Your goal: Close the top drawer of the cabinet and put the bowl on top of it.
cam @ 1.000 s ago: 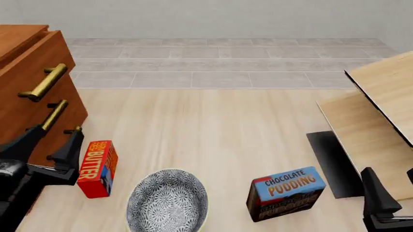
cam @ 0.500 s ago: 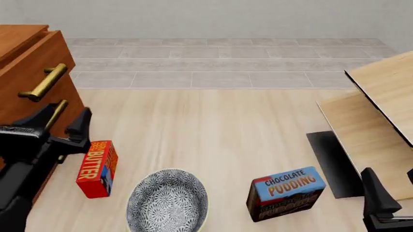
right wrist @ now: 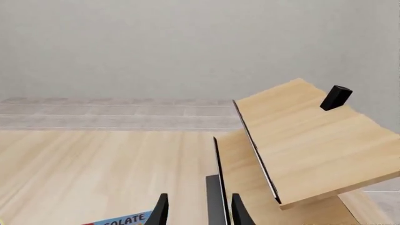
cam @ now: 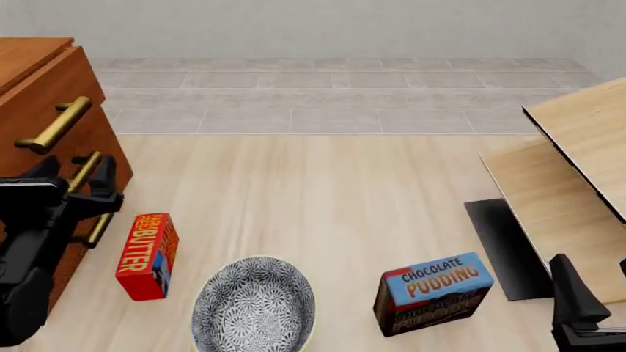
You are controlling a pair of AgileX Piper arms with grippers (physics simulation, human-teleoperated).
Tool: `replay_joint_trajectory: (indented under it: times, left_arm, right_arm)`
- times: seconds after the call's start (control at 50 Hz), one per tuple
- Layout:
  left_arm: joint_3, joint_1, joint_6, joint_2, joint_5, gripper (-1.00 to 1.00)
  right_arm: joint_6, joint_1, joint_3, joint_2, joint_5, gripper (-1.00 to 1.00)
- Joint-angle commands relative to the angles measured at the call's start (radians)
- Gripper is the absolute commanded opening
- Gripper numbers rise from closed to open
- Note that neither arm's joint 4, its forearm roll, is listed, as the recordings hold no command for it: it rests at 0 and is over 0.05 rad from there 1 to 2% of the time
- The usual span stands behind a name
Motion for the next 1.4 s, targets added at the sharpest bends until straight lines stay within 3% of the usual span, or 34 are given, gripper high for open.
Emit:
replay_joint_trajectory:
  times: [0.02, 0.32, 0.78, 1.0, 1.14, 1.4]
  left_arm:
    - [-0.021, 0.113, -0.001, 0.049, -0.019, 1.0]
    - [-0.028, 0.198, 0.005, 0.053, -0.029, 1.0]
    - [-0.003, 0.239, 0.04, 0.004, -0.033, 1.0]
    - [0.016, 0.097, -0.009, -0.178, 0.136, 1.0]
    - [0.021, -0.039, -0.047, -0.323, 0.284, 1.0]
    - [0.012, -0.168, -0.061, -0.527, 0.482, 1.0]
  right_arm:
    - [0.006, -0.005, 0.001, 0.0, 0.0, 1.0]
    - [0.01, -0.006, 0.001, 0.0, 0.0, 1.0]
    - [0.01, -0.006, -0.002, 0.0, 0.002, 1.0]
    - [0.011, -0.005, 0.0, 0.0, 0.0, 1.0]
    - [0.014, -0.003, 0.001, 0.0, 0.0, 1.0]
    - [0.015, 0.003, 0.0, 0.0, 0.003, 1.0]
